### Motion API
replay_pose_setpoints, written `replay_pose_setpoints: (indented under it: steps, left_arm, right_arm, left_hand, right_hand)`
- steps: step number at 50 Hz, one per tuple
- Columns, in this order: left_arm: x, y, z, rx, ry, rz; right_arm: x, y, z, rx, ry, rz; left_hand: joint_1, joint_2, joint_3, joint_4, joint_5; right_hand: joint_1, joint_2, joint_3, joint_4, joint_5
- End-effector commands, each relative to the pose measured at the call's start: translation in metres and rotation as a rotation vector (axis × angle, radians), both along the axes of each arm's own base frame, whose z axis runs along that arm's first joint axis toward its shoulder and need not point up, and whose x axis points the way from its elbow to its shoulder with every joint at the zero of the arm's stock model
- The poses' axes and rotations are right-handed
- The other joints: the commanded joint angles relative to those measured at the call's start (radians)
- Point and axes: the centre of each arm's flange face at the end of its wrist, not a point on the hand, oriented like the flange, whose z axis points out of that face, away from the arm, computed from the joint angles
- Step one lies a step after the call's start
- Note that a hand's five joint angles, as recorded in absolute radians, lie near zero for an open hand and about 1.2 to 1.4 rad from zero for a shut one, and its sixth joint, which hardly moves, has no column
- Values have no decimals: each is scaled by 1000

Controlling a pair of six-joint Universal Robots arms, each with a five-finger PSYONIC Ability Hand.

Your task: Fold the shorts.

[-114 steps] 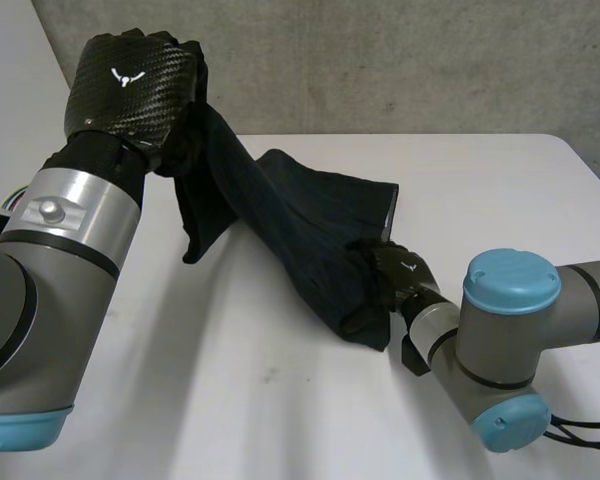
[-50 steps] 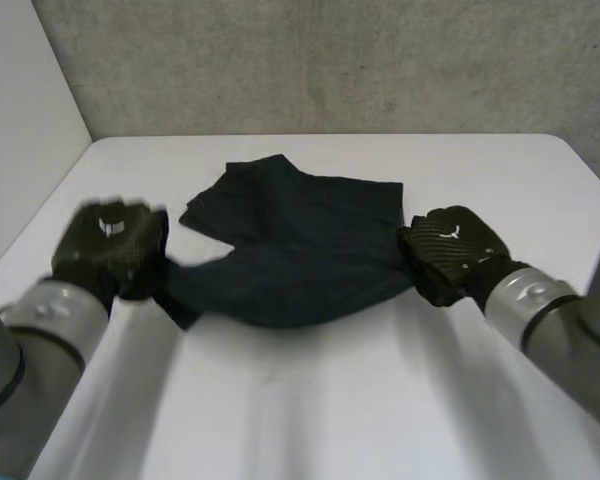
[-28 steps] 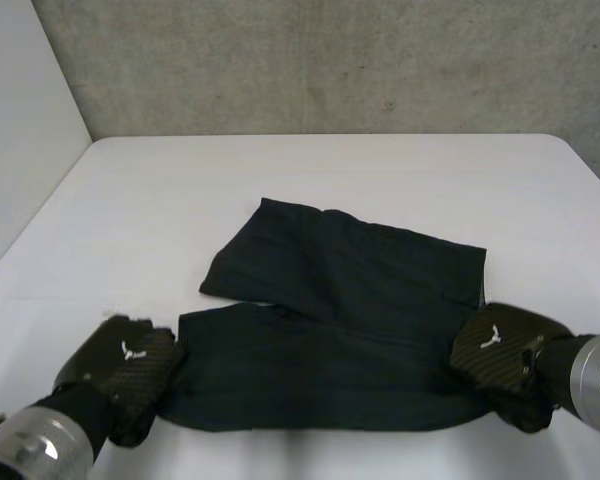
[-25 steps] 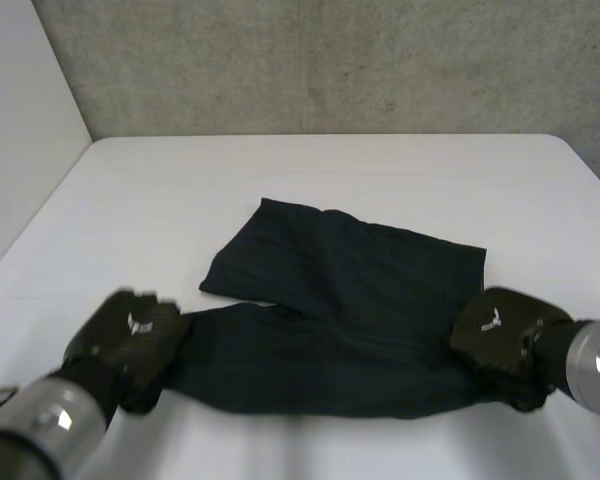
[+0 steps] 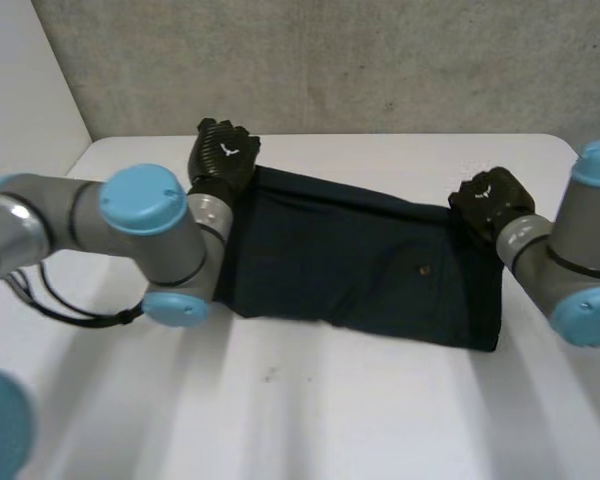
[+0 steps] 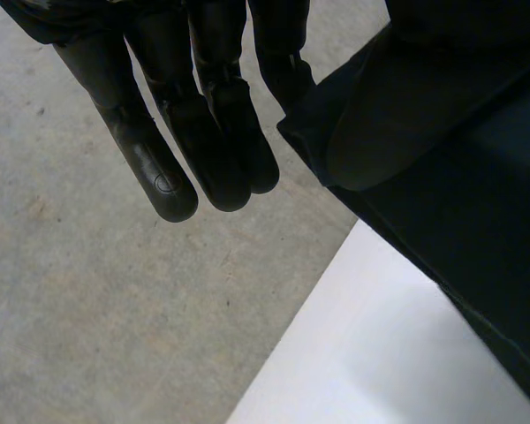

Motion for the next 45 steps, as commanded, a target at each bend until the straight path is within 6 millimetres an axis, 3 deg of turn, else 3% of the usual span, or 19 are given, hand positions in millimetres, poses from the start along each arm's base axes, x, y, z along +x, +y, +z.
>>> replay_pose_setpoints:
  steps: [1,2,3,5,7,11,13,17,21,28,35,39,43,45]
  left_arm:
    - [-16,-12,-38,-30,-29,-30]
    - [-18,-11,-40,-36,-27,-37]
    - [-20,-10,-41,-41,-23,-46]
    - [-25,-6,-42,-66,-13,-53]
    - [-25,-5,-41,-78,-1,-55]
    - [-23,3,-36,-75,9,-66]
    - [-17,10,-15,-78,40,-69]
    - [-6,29,11,-32,134,-116]
    - [7,57,25,84,222,-207]
    - [39,100,16,390,296,-191]
    - [65,127,2,586,311,-133]
    - [73,139,6,558,326,-140]
    - [75,145,17,464,370,-173]
    - [79,145,22,415,392,-177]
  right_arm:
    - [10,-34,-32,-38,6,2]
    - [10,-35,-33,-39,6,-1]
    - [10,-36,-33,-39,2,-4]
    - [9,-36,-29,-46,-13,-19]
    - [8,-35,-21,-55,-33,-30]
    - [1,-24,16,-78,-125,-53]
    - [-4,-11,40,-83,-192,-61]
    - [-11,17,48,2,-271,-80]
    - [-17,45,32,180,-299,-98]
    - [-30,76,-8,416,-354,-102]
    - [-31,77,-29,375,-363,-86]
    - [-29,68,-46,349,-356,-82]
    - [-33,61,-51,330,-326,-98]
    - [-40,57,-49,305,-313,-126]
  left_hand:
    - [291,198,203,193,236]
    - [286,193,197,187,230]
    - [-34,-127,-122,-132,-89]
    - [-904,-997,-993,-1003,-960]
    - [-931,-1024,-1019,-1029,-986]
    - [-931,-1024,-1019,-1029,-986]
    - [-931,-1024,-1019,-1029,-986]
    - [-931,-1024,-1019,-1029,-986]
    - [-927,-1020,-1015,-1025,-982]
    - [-903,-996,-992,-1002,-959]
    - [-880,-973,-968,-978,-935]
    - [-880,-973,-968,-978,-935]
    - [-886,-979,-974,-984,-941]
    - [-886,-979,-974,-984,-941]
  right_hand:
    - [20,-175,-186,-196,-169]
    - [-362,-556,-568,-578,-551]
    - [-732,-926,-938,-948,-921]
    - [-802,-996,-1008,-1017,-991]
    - [-802,-996,-1008,-1017,-991]
    - [-802,-996,-1008,-1017,-991]
    - [-802,-996,-1008,-1017,-991]
    - [-802,-996,-1008,-1017,-991]
    - [-802,-996,-1008,-1017,-991]
    - [-802,-996,-1008,-1017,-991]
    - [-648,-842,-854,-864,-837]
    - [-378,-573,-584,-594,-567]
    - [418,223,212,202,229]
    - [420,226,214,204,231]
